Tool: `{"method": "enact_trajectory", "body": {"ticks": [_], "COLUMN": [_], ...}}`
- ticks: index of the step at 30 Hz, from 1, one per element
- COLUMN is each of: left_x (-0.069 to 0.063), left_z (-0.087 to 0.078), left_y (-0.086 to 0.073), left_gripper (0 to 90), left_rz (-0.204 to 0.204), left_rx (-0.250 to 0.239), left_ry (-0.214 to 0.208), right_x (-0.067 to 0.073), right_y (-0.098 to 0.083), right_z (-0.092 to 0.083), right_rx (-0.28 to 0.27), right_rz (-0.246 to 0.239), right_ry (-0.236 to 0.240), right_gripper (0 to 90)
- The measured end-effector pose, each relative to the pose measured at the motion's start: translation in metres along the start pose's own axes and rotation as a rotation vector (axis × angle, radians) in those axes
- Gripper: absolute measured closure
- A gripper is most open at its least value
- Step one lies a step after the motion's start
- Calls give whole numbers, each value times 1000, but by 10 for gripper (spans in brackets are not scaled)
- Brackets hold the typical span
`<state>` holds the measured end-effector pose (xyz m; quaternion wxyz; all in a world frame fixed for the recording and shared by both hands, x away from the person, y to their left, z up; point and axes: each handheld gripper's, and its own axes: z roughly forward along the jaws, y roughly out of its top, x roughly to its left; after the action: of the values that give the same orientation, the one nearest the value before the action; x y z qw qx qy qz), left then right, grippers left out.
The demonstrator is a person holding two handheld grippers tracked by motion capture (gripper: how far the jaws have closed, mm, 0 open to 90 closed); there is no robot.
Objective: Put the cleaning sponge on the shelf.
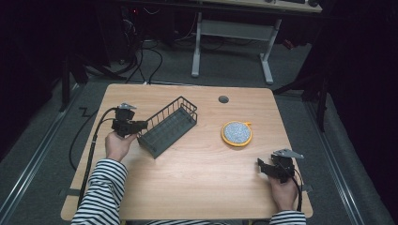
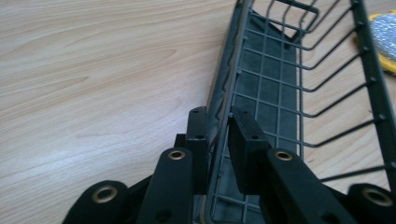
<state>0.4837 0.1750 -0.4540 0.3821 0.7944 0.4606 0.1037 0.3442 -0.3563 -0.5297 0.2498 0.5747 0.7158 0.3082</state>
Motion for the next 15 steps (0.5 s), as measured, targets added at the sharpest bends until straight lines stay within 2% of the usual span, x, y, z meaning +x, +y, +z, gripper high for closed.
{"method": "enact_trajectory", "body": {"ticks": [4,15], "left_x": [-4,-14], "left_z": [2,6], "left_y": [0,0], "left_gripper": [819,852], "left_rz": [12,23], "left_rx": [-3,-10], "left_ry": [-24,-47], "right_x": [0,0], "right_y": [0,0], "right_z": [0,0], "right_rx": [0,1], "right_rz": [1,-2], "right_ry": [1,-2], "right_gripper": [359,358]}}
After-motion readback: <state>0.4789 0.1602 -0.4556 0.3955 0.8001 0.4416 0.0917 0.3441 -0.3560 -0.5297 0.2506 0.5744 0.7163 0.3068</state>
